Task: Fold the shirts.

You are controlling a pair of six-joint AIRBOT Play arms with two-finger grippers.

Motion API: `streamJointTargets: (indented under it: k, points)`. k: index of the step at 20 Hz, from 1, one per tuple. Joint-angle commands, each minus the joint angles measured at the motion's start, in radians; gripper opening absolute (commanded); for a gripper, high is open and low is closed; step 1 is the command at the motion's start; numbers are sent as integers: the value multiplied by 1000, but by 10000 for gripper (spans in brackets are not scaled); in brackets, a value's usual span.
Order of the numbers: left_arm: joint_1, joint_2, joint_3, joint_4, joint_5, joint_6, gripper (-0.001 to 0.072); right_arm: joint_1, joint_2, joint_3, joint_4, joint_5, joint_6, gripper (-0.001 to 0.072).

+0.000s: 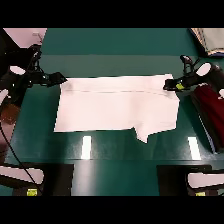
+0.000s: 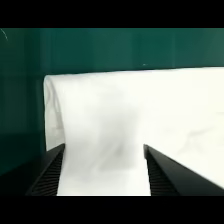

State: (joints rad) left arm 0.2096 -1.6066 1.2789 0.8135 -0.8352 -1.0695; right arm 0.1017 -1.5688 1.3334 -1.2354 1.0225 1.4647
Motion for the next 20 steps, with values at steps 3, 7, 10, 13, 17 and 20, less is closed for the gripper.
streamJointTargets:
  k: [3, 7, 10, 13, 17, 20]
  points:
    - [134, 72, 27, 138, -281, -67, 577, -80, 112, 32, 136, 196, -69, 416]
    - [209, 185, -151, 253, -434, -37, 458, -129, 282, -74, 145, 231, -99, 414]
    - [211, 286, -386, 251, -418, -37, 459, -141, 375, -162, 144, 211, -114, 413]
    - [211, 393, -558, 251, -362, -31, 458, -141, 429, -206, 145, 196, -130, 413]
    - [211, 457, -665, 251, -348, -31, 458, -141, 450, -207, 146, 194, -131, 413]
    - [211, 456, -677, 217, -332, -31, 457, -141, 450, -207, 146, 212, -131, 413]
